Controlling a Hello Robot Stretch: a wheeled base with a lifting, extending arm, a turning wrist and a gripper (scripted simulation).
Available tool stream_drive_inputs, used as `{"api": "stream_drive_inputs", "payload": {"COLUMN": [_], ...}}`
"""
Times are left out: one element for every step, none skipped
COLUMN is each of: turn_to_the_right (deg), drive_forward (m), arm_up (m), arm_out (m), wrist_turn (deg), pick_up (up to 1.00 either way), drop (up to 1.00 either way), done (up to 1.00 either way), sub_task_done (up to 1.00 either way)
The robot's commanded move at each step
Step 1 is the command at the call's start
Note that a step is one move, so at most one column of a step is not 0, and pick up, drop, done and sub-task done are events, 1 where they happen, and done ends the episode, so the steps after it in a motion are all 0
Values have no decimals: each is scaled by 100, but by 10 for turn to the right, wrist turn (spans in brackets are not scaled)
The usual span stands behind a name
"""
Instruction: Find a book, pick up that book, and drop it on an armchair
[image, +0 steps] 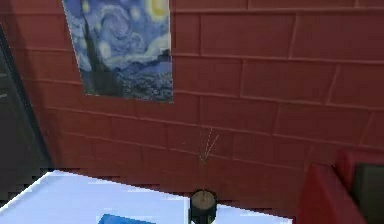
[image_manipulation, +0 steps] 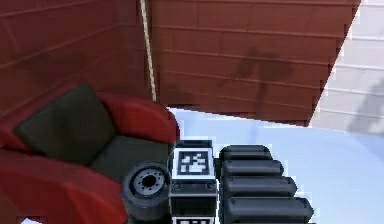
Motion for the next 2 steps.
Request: {"api": "stream_drive_inputs", "payload": {"turn_to_the_right": [450,60], "drive_forward": [0,0], "arm_up": [0,0], "arm_out": [0,0], "wrist_turn": [0,0], "pick_up": [0,0], "drop": [0,0], "done": [0,0], "sub_task_done": [0,0]}}
